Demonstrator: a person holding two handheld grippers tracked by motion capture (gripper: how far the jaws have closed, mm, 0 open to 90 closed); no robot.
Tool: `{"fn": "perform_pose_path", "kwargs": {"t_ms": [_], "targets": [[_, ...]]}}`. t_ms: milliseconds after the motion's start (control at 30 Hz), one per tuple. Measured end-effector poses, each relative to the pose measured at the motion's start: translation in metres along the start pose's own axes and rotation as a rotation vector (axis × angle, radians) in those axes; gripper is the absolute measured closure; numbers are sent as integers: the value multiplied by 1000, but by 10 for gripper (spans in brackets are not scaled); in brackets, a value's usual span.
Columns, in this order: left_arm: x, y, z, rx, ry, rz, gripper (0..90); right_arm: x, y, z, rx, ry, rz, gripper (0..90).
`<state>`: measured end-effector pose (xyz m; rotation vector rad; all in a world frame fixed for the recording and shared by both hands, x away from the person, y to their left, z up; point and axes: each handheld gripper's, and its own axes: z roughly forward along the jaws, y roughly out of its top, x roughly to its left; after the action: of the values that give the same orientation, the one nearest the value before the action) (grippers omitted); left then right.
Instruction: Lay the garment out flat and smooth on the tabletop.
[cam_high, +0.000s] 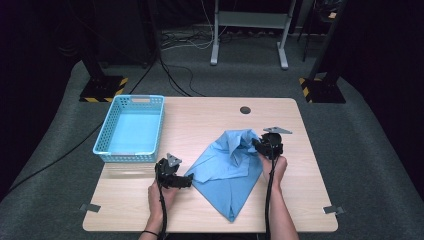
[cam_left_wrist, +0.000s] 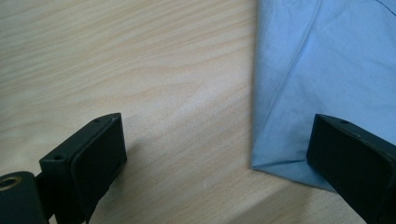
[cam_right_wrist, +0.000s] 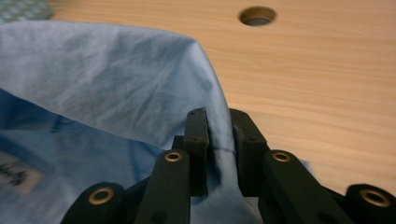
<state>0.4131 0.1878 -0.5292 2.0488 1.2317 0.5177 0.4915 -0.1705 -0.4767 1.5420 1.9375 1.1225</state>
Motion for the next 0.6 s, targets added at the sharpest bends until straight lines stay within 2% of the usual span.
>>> {"fn": "perform_pose_path", "kwargs": {"t_ms": [133,233,300,400,533,600], "targets": [[0,0,0,0,0,0,43,-14,-3,4,17,-50,66,631],[0,0,0,0,0,-1,43,-18,-4,0,20,-96,88,428],[0,0,0,0,0,0,43,-20,-4,-8,2,-173,102,264],[0,0,0,0,0,0,43,-21,-4,-16,-14,-183,107,214],[0,0,0,0,0,0,43,-20,-9,-39,-65,-201,56,170],[0,0,0,0,-1,-1,43,-22,-18,-49,-80,-172,54,159]]}}
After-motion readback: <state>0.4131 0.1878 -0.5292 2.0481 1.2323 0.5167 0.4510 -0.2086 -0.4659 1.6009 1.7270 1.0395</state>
